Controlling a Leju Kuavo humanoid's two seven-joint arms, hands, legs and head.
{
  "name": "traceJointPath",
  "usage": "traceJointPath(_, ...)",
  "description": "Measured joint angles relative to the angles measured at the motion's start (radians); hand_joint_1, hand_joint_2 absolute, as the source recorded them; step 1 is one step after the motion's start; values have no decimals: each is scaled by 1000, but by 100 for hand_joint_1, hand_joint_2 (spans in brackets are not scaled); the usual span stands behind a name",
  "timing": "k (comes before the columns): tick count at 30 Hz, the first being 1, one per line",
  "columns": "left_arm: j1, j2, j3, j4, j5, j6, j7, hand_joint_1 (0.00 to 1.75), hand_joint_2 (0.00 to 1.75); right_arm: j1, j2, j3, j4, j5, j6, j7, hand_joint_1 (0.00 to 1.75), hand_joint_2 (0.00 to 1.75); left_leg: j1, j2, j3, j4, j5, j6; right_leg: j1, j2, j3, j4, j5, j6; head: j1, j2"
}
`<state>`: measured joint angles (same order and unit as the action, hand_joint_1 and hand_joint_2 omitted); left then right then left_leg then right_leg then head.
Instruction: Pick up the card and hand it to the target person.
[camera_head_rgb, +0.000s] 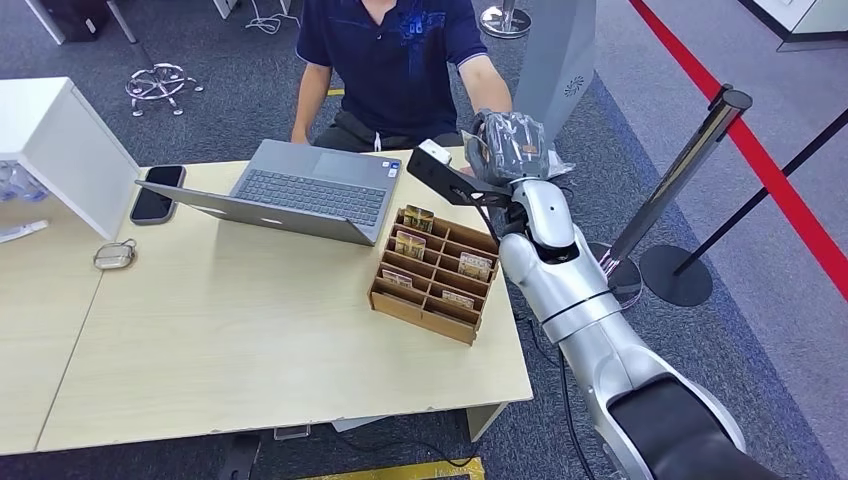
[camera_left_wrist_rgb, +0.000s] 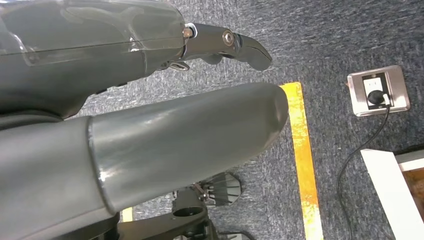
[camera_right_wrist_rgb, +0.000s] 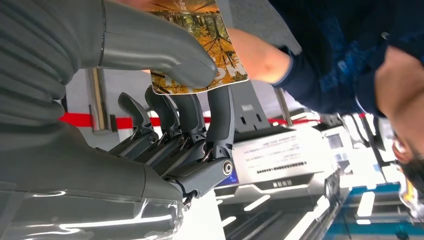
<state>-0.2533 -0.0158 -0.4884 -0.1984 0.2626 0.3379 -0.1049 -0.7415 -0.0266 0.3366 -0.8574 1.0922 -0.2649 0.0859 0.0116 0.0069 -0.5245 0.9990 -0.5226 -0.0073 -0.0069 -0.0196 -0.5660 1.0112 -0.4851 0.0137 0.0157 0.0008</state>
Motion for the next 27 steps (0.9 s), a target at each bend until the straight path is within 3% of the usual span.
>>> traceJointPath(9,-3,-1,-22,0,-6,-1,3,0,0,-12,0,0,181,-16,-16,-6,135,175,0,0,0,0,0,0,0,0,0,0,0,0,0,0)
traceJointPath(10,-4,-1,-22,0,-6,-1,3,0,0,-12,0,0,192,-16,-17,-6,121,175,0,0,0,0,0,0,0,0,0,0,0,0,0,0)
traceJointPath(13,-4,-1,-22,0,-7,-1,3,0,0,-12,0,0,218,-14,-22,-6,21,175,0,0,-1,0,0,0,0,0,0,0,0,0,0,0)
traceJointPath(14,-5,0,-22,0,-7,-1,3,0,0,-12,1,0,225,-13,-24,-6,0,175,0,0,-1,0,0,0,0,0,-1,0,0,0,0,0)
traceJointPath(27,-5,1,-22,0,0,-1,2,0,0,-8,16,0,248,-1,-53,-14,0,175,0,0,0,0,0,0,0,0,-1,0,0,0,0,0)
